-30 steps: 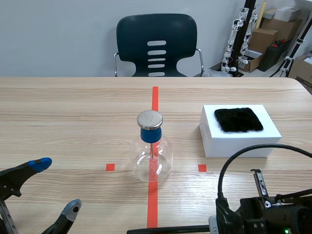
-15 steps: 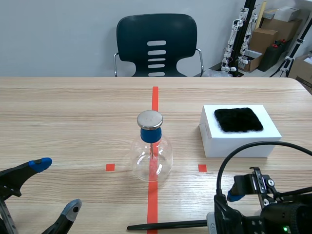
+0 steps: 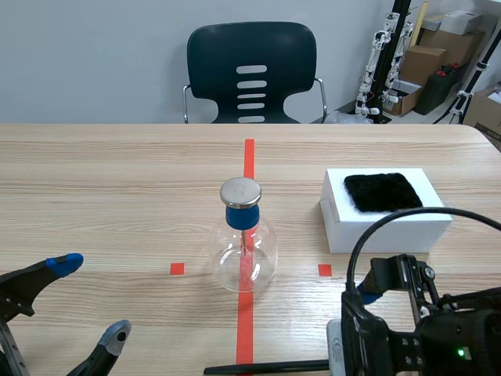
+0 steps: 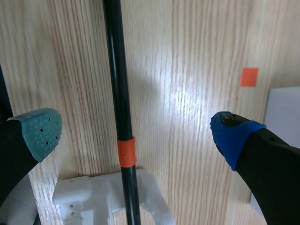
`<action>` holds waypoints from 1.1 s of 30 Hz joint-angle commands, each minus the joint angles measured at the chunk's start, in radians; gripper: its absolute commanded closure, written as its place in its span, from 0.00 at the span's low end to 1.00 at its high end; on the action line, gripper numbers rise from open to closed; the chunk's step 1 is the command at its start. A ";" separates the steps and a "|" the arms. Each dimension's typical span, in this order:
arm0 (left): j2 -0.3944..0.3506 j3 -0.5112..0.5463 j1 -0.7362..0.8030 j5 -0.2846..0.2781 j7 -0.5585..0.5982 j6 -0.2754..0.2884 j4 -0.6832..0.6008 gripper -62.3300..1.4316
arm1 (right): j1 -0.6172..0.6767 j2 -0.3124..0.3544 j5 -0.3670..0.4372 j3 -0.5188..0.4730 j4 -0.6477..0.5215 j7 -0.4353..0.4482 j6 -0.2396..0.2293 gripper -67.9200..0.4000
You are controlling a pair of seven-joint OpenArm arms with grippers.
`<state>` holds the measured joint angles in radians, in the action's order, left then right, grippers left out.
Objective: Do the electroscope experiment. put the rod down on the box
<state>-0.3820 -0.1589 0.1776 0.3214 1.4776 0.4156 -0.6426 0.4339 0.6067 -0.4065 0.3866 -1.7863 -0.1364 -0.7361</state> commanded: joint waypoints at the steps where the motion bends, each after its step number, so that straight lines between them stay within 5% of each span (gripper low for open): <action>1: 0.004 0.000 0.002 -0.007 0.018 -0.002 -0.005 0.00 | 0.019 0.024 0.041 -0.034 -0.042 0.000 0.013 0.00; 12: 0.004 0.000 0.002 -0.006 0.017 -0.002 -0.005 0.00 | 0.183 0.050 0.230 -0.217 -0.184 0.013 0.033 0.00; 25: 0.004 0.000 0.002 -0.006 0.017 -0.002 -0.005 0.00 | 0.402 0.046 0.349 -0.626 -0.294 0.189 0.067 0.00; 33: 0.004 0.000 0.002 -0.006 0.017 -0.002 -0.005 0.00 | 0.414 0.047 0.394 -0.730 -0.294 0.233 0.067 0.00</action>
<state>-0.3820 -0.1589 0.1776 0.3218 1.4776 0.4156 -0.6426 0.8516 0.6483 -0.0174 -0.3470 -2.0750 0.0891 -0.6731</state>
